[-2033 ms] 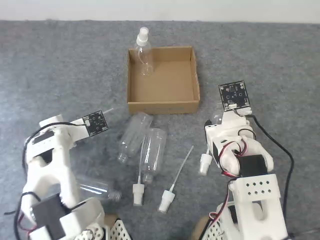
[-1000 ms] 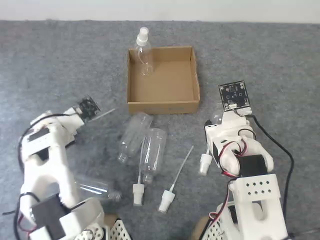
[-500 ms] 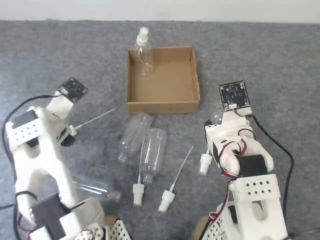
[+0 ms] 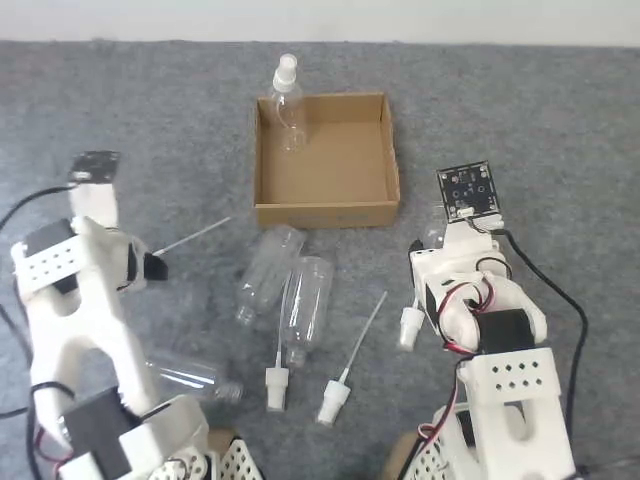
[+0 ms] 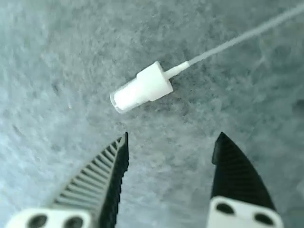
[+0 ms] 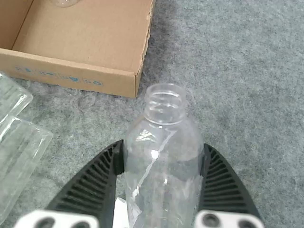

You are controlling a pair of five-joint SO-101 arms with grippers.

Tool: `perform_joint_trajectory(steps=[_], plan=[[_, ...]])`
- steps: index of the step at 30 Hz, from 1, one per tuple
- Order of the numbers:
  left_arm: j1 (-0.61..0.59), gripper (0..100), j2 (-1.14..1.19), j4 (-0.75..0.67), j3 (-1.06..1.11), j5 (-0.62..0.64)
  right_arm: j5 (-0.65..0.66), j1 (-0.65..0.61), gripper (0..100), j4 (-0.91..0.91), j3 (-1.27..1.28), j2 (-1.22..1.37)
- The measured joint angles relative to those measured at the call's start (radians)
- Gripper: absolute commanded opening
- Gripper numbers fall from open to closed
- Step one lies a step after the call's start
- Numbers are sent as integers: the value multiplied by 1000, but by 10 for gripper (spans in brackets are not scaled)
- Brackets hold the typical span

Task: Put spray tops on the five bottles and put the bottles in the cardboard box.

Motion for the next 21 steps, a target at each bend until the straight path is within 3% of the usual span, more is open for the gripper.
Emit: perform_joint_trajectory(steps=[9, 15, 21], plan=[[0, 272, 0, 2, 0, 499, 0, 0, 126, 0, 0, 0], [0, 270, 18, 2, 0, 631, 0, 2, 126, -57, 44, 0], [0, 269, 250, 2, -83, 710, -2, 0, 126, -63, 44, 0]])
